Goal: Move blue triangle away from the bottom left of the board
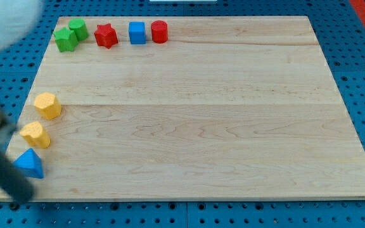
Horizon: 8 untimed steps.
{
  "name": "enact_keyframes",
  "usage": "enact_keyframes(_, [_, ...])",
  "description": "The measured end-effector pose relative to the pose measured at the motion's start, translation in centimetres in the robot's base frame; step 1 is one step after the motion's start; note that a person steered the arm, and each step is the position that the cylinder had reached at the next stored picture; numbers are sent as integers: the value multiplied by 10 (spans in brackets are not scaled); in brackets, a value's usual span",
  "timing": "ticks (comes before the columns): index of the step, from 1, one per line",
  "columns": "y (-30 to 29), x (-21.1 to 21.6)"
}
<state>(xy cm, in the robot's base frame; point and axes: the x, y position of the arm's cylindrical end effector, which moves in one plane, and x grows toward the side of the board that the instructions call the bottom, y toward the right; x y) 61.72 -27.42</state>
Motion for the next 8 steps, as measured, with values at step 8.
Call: enact_keyframes(8, [156,-113])
